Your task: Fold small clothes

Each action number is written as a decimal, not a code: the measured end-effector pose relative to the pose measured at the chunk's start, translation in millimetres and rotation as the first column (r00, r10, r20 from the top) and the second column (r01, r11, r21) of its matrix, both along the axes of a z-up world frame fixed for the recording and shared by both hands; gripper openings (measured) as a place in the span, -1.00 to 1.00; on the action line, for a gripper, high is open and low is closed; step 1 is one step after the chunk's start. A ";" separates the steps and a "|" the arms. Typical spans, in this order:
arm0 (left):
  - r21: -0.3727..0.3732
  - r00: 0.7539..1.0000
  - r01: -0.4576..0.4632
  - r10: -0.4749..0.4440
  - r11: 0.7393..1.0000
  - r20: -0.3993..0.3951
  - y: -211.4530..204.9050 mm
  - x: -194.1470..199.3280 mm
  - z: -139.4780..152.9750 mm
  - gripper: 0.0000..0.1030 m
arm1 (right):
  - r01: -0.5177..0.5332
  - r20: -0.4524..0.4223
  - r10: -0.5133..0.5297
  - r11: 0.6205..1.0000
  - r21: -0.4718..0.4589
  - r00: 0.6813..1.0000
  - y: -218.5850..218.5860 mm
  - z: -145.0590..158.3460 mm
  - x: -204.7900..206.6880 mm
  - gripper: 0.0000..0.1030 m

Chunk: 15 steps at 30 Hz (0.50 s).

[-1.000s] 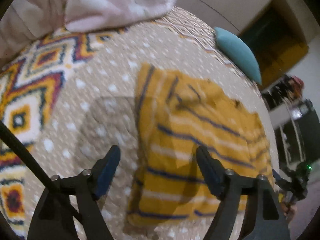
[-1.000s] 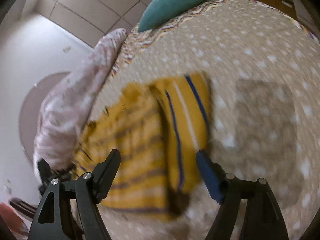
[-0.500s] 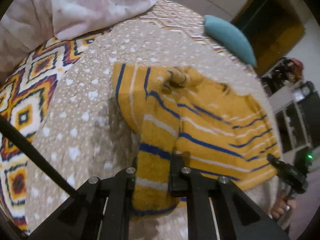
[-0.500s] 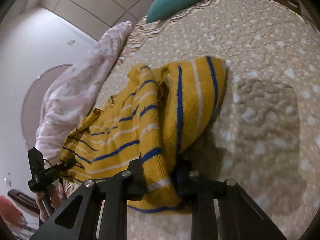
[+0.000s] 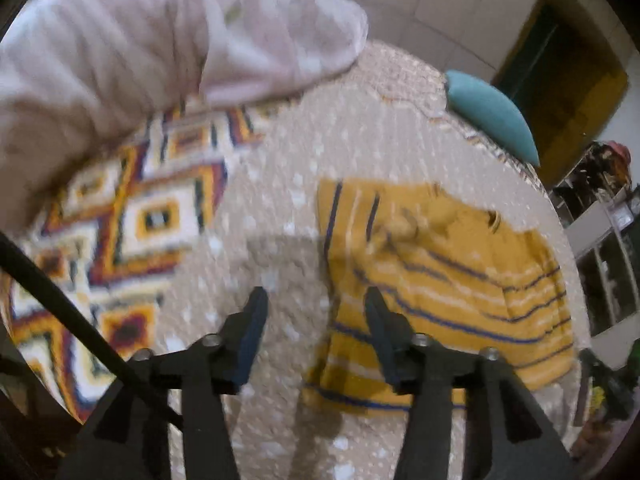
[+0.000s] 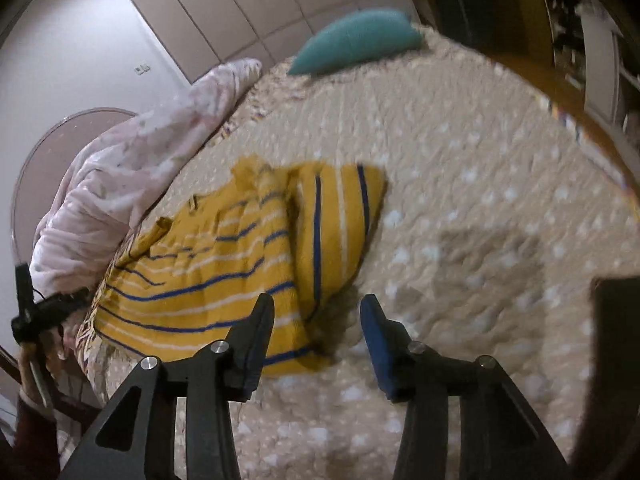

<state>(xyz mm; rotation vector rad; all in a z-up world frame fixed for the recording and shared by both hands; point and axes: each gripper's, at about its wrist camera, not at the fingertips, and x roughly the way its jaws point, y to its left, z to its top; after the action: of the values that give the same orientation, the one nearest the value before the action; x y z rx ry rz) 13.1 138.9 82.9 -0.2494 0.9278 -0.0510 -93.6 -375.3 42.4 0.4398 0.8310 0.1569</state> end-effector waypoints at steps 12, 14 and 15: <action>0.091 0.966 0.259 -0.257 0.962 -0.037 -112.0 82.8 -21.5 0.22 | -0.194 0.012 0.194 0.981 0.027 0.981 86.6 17.0 114.6 -0.04; 0.164 0.977 0.212 -0.203 0.964 -0.066 -113.3 105.8 -36.7 0.22 | -0.203 -0.034 0.204 0.978 0.039 0.978 94.2 3.9 146.3 -0.04; 0.208 0.986 0.158 -0.143 0.965 -0.085 -106.8 120.3 -45.5 0.22 | -0.190 -0.060 0.191 0.982 0.019 0.980 94.6 -4.2 161.9 -0.04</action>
<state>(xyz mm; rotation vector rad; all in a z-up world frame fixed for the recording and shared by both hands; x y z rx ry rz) 133.5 32.0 37.4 0.0204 1.0115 -0.0823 68.3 -280.6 38.2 0.3785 0.9328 0.3278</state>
